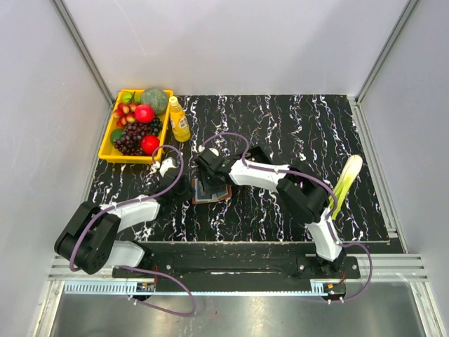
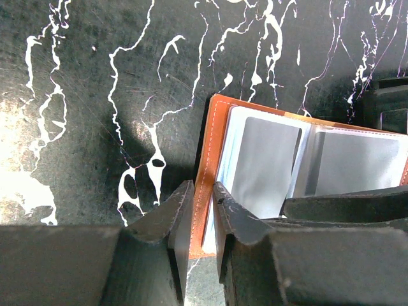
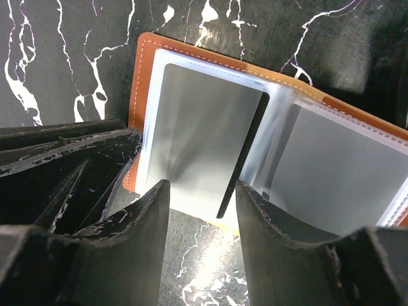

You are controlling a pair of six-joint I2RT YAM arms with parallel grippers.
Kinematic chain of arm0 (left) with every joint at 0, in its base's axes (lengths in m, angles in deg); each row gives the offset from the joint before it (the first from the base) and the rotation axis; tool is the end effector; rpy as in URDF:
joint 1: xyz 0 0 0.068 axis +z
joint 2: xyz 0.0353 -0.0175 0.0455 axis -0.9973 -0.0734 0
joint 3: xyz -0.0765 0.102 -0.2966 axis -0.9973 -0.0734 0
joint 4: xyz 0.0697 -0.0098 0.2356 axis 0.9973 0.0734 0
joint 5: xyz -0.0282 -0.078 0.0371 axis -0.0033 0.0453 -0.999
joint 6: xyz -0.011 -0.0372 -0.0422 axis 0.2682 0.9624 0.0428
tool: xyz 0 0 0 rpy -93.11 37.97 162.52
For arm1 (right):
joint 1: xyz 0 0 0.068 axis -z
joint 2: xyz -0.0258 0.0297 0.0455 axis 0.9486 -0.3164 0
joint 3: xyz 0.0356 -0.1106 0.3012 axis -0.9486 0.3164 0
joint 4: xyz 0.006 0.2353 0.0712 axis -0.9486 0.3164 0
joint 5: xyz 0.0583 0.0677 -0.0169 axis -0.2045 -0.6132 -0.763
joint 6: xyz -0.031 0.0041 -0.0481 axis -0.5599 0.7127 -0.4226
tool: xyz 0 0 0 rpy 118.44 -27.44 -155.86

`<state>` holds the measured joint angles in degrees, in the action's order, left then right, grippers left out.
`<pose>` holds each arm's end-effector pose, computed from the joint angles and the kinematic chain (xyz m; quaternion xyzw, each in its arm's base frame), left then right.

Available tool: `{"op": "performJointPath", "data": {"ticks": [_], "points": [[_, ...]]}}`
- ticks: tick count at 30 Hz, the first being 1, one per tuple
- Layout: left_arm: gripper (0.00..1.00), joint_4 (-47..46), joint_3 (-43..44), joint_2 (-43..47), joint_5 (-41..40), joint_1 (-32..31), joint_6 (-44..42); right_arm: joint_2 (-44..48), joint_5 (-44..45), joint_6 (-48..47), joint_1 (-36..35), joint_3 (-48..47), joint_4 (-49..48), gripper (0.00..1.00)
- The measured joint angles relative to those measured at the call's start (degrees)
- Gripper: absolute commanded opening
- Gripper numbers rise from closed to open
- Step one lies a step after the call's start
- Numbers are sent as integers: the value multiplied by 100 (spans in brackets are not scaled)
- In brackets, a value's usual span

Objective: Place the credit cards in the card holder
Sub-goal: Insert the credit card into the card holder.

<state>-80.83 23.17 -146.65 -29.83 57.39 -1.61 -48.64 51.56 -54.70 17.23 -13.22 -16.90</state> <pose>0.1926 -0.0960 0.1970 -0.2015 0.8995 -0.1752 0.3459 0.2745 0.3794 0.2124 -0.1710 0.9476 0.1715 0.2082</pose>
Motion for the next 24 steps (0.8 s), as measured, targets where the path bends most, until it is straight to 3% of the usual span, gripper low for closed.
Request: {"op": "performJointPath", "data": {"ticks": [10, 19, 20, 22, 24], "points": [[23, -7, 0, -2, 20, 0, -15, 96, -164, 140, 310, 256, -463, 54], [21, -160, 2, -92, 127, 2, -114, 107, -664, -76, 448, 470, -903, 36], [22, -157, 2, -92, 125, 2, -120, 118, -702, -74, 468, 498, -938, 36], [22, -155, 2, -85, 125, 2, -122, 142, -710, -68, 496, 577, -1040, 46], [22, -146, 2, -79, 122, 2, -122, 175, -769, -39, 507, 654, -1158, 47]]}}
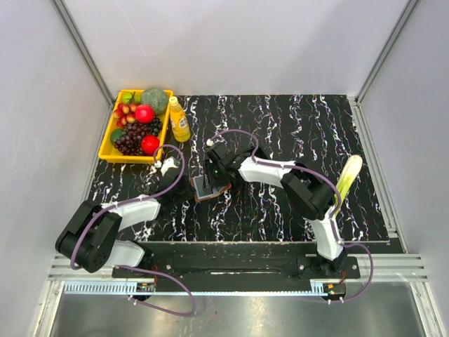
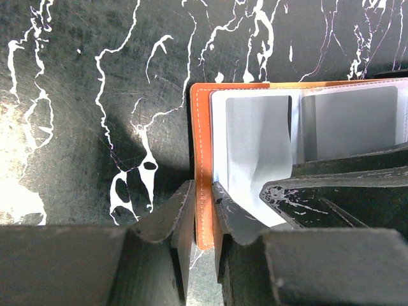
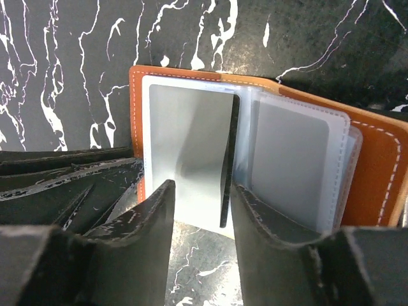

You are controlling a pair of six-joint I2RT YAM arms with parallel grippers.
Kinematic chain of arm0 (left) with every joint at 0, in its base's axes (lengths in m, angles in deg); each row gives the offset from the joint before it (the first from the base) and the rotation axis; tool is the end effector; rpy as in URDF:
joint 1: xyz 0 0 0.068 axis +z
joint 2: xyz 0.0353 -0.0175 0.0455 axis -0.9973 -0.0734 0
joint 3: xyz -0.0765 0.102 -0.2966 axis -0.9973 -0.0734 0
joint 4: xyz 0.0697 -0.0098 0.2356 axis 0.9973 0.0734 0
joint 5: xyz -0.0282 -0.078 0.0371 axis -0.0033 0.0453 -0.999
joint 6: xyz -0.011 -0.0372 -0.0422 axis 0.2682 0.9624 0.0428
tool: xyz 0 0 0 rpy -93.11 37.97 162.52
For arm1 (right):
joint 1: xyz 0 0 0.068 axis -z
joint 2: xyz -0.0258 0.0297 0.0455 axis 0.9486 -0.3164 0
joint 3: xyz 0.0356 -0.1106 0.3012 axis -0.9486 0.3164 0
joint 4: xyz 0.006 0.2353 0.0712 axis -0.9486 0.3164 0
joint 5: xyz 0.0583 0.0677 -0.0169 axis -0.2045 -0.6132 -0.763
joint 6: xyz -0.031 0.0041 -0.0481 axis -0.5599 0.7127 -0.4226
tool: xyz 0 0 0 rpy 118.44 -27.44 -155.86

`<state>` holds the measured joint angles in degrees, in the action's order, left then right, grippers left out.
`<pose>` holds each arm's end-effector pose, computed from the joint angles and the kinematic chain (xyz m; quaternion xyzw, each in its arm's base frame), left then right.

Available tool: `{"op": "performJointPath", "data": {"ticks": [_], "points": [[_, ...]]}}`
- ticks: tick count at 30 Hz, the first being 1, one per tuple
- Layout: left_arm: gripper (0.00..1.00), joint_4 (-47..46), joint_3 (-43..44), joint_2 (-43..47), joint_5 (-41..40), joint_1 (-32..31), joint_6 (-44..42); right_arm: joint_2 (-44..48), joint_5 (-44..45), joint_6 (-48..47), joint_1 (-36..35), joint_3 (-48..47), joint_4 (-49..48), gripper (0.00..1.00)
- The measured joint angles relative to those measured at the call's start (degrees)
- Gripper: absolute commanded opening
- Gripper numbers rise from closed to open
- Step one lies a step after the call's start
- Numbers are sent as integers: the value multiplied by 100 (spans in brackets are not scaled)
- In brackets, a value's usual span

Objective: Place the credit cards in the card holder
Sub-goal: Insert the credit card into the card holder.

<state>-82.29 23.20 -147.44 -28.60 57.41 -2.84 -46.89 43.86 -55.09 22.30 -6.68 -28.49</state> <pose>0.1953 -0.0983 0.1964 -0.1881 0.9007 -0.1830 0.3462 0.3002 0.3541 0.2066 -0.1500 0.9326 0.2466 0.2167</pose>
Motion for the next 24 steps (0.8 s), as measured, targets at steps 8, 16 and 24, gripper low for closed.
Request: {"op": "performJointPath", "data": {"ticks": [8, 16, 24], "points": [[23, 374, 33, 175, -50, -2, 2, 107, 186, -96, -37, 83, -76, 53], [24, 999, 37, 496, -146, 120, -4, 197, 920, -597, -160, -17, 293, 56], [25, 1056, 42, 531, -136, 160, -26, 400, 1226, -1104, -358, -131, 514, 57]]}}
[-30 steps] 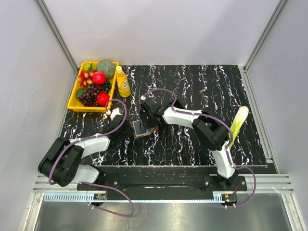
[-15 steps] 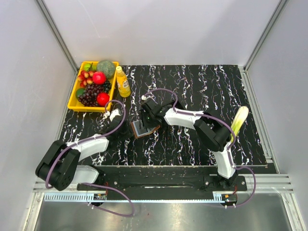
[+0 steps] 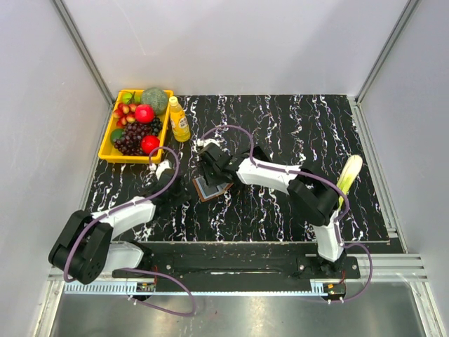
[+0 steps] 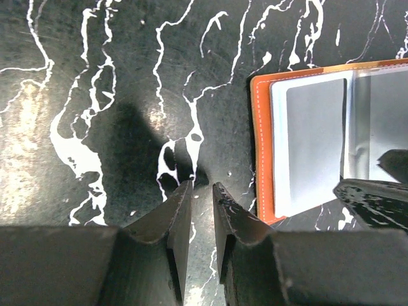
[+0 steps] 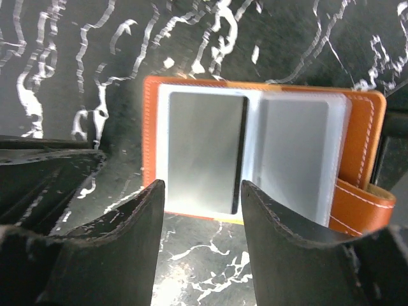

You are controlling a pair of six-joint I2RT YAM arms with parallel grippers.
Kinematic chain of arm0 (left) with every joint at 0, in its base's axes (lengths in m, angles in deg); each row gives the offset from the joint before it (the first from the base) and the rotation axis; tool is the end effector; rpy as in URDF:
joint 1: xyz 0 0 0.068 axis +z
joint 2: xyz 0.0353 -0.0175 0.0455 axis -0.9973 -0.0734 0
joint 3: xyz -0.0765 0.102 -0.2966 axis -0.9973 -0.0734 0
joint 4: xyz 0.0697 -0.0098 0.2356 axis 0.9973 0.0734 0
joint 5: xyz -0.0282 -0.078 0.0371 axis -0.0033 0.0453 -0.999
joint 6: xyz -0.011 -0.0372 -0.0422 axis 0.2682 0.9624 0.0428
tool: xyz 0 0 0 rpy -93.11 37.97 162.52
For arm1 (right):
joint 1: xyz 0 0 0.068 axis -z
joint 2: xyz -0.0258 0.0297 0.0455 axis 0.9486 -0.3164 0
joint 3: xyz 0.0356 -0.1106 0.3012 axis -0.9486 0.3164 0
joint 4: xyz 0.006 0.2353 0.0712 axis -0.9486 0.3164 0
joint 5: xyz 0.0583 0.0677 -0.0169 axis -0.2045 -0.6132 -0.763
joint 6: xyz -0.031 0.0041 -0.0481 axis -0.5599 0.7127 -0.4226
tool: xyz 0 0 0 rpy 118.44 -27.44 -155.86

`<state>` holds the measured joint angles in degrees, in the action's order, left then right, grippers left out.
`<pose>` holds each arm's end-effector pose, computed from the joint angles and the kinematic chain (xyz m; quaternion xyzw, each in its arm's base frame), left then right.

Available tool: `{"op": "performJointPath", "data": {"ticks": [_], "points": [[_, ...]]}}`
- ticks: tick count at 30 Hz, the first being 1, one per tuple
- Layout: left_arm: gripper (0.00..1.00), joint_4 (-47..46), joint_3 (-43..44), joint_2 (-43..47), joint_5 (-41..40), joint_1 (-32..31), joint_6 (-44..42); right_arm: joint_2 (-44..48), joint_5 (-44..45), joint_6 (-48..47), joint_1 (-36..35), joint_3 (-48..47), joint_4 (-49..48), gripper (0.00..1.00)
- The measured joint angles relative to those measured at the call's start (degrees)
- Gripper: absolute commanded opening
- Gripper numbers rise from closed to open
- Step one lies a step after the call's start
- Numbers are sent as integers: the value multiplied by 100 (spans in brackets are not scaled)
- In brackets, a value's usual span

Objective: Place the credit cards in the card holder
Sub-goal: Insert the credit card into the card holder.

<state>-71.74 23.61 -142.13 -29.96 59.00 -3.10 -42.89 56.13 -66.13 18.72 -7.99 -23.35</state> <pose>0.1789 -0.0822 0.2015 -0.2023 0.9125 -0.1437 0.3253 0.2773 0.3575 0.2377 -0.2334 0.9141 0.1522 0.2945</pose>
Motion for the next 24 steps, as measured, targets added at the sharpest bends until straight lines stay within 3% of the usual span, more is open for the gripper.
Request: {"op": "performJointPath", "data": {"ticks": [13, 24], "points": [[26, 568, -4, 354, -15, 151, -83, -518, -140, -380, -284, -669, 225, 58], [27, 612, -26, 376, -13, 205, -129, -964, 448, -702, -393, -1104, 605, 43]]}}
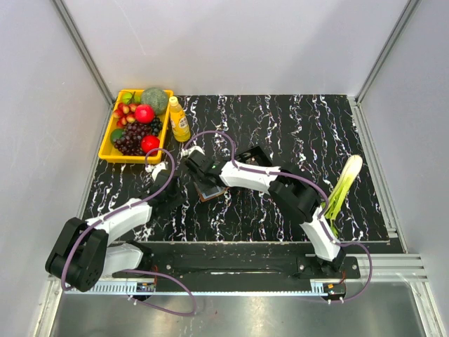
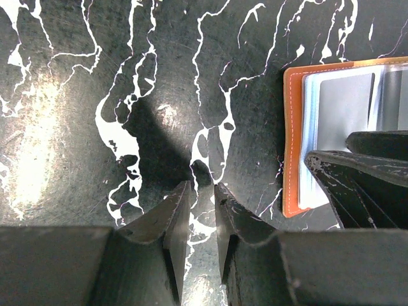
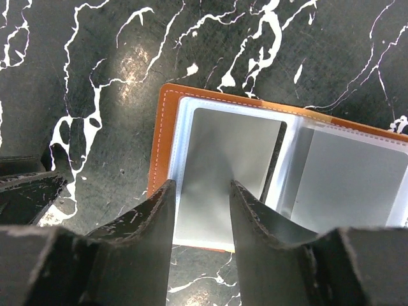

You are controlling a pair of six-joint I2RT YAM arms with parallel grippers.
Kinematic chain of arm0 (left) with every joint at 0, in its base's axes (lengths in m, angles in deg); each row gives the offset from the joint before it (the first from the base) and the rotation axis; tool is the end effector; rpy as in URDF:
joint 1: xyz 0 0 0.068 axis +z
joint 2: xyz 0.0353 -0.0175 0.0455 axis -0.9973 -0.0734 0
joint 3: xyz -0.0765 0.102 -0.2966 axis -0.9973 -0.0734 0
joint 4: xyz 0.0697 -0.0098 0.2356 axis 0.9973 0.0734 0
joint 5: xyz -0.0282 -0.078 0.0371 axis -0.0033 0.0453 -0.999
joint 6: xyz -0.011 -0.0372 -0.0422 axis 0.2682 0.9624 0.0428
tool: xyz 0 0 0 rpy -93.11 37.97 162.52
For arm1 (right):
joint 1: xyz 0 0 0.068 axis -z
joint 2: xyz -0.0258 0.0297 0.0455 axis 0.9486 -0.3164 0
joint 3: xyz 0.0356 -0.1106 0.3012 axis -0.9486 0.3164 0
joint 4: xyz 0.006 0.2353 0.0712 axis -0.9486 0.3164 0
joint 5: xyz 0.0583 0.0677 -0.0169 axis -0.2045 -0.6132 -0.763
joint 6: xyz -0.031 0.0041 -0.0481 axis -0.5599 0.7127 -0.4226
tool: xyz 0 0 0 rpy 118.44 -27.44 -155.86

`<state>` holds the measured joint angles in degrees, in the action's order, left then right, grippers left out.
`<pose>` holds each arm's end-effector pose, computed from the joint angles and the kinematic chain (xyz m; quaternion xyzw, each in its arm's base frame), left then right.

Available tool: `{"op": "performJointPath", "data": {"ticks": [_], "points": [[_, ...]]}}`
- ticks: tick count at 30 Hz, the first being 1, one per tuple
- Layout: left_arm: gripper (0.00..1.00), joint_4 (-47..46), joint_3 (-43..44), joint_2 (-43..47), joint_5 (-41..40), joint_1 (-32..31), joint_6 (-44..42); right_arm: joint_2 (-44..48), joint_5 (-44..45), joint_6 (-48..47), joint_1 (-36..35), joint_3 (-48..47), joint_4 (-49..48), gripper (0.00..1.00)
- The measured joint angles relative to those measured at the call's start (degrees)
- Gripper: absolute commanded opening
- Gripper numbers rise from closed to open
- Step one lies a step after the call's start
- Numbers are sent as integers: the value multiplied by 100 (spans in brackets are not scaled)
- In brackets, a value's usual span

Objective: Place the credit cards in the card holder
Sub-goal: Insert the credit card into the card holder.

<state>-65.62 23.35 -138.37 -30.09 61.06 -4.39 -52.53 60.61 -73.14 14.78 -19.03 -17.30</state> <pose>0.1670 -0.0689 0.2036 -0.2084 0.9188 -0.1202 0.3129 0.2764 0.4071 0.2113 -0.3147 0.8997 0.0903 0.2887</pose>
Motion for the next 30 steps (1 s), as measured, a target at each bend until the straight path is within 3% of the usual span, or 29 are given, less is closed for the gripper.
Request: {"op": "performJointPath", "data": {"ticks": [5, 30], "points": [[27, -9, -20, 35, 2, 13, -15, -136, 166, 7, -72, -256, 236, 36], [27, -190, -63, 96, 227, 46, -190, 79, 1064, 2, -92, -245, 671, 38]]}}
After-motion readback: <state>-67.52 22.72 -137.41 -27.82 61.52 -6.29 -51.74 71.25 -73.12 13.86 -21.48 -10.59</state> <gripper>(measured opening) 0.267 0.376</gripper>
